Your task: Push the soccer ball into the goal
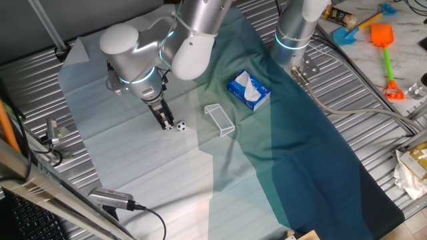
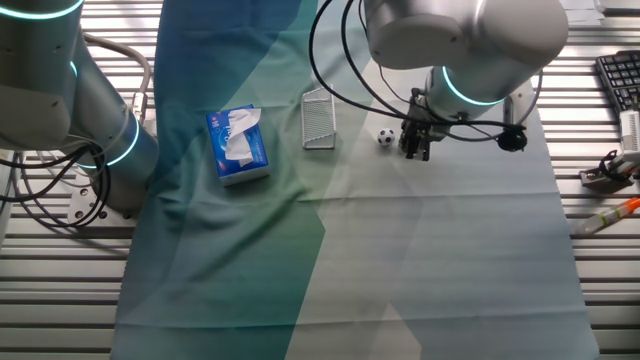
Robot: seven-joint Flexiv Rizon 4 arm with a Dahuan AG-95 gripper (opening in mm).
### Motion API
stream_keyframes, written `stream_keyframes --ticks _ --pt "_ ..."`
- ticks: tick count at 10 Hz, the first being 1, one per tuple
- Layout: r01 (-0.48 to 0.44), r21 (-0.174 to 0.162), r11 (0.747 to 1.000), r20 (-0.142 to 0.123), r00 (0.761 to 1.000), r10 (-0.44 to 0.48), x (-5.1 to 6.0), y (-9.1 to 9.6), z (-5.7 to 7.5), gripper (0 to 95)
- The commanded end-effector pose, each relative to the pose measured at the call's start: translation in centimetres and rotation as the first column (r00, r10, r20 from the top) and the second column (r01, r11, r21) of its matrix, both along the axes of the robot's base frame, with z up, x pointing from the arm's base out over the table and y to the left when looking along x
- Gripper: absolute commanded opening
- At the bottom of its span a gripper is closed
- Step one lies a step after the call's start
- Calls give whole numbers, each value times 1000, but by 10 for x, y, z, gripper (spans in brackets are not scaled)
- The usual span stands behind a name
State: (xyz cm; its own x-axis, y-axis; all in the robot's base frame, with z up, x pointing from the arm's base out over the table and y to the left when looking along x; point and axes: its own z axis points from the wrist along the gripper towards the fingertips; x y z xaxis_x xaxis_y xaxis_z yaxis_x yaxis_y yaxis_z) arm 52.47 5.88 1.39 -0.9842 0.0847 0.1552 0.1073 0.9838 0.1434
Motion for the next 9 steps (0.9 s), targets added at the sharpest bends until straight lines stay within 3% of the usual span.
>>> stream_keyframes --ticks 1,4,7,9 --pt "1 0 1000 0 1000 -1 0 0 -1 0" --pt "11 7 1000 -19 1000 -10 0 0 -1 0" --pt "16 18 1000 -20 1000 -16 -11 3 -6 0" --pt "18 24 1000 -33 999 -18 -17 3 -1 0"
